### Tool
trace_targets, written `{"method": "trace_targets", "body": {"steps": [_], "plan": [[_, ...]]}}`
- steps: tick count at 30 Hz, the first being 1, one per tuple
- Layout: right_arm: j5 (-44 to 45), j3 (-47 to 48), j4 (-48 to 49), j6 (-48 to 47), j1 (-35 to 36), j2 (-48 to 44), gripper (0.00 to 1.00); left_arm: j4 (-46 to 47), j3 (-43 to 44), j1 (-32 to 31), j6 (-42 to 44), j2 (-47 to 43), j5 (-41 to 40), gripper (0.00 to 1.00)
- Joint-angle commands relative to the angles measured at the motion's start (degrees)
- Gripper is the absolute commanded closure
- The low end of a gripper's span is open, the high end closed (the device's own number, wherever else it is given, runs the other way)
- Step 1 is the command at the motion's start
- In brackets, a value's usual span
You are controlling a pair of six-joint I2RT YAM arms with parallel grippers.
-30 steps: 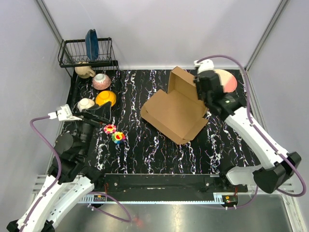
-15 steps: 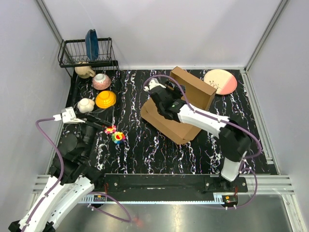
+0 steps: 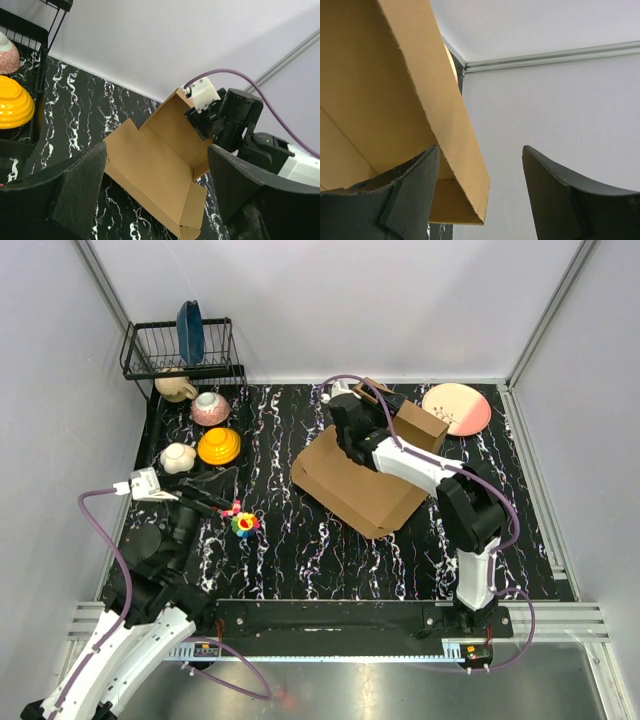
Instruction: Fold the paper box
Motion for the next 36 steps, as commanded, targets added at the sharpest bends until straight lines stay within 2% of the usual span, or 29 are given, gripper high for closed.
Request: {"method": "trace_targets", "body": {"steps": [1, 11, 14, 21, 25, 28, 31, 32, 34, 36], "plan": [[0.62, 2.79, 0.82, 0.76, -1.67, 1.04, 0.28, 0.44, -0.64, -0.05, 1.05, -0.08, 2.69, 0.16], [-0.88, 5.42, -1.04, 5.24, -2.81, 6.13, 0.29, 0.79, -1.43, -0.05, 1.31, 0.62, 3.84, 0.16], [-1.32, 7.70, -5.16, 7.96, -4.22, 7.54, 0.30, 0.62, -1.52, -0.05, 1.31, 0.62, 4.19, 0.16], [-1.94, 8.68, -8.33, 10.34, -6.06, 8.51, 0.49, 0.79, -1.96, -0.05, 1.22, 0.97, 4.80, 0.16], [-1.76, 9.12, -8.33, 10.17, -6.33, 8.25, 0.70, 0.79, -2.05, -0.05, 1.23, 0.80, 5.07, 0.16], [-1.50, 8.86, -8.24, 9.91, -6.33, 8.07, 0.77, 1.05, -2.31, -0.05, 1.22, 0.71, 5.07, 0.16], [-0.88, 8.33, -8.33, 10.16, -6.33, 7.37, 0.90, 0.97, -2.40, -0.05, 1.23, 0.54, 5.15, 0.16], [-0.88, 8.50, -8.59, 10.43, -6.24, 6.94, 0.97, 0.97, -2.31, -0.05, 1.23, 0.45, 5.07, 0.16], [-0.88, 9.46, -10.52, 12.96, -6.16, 5.44, 1.00, 1.05, -2.40, -0.05, 1.23, 0.36, 4.89, 0.16], [-1.76, 11.22, -16.81, 16.66, -6.16, 3.34, 1.00, 1.32, -2.31, 0.04, 1.23, 0.45, 4.89, 0.16]]}}
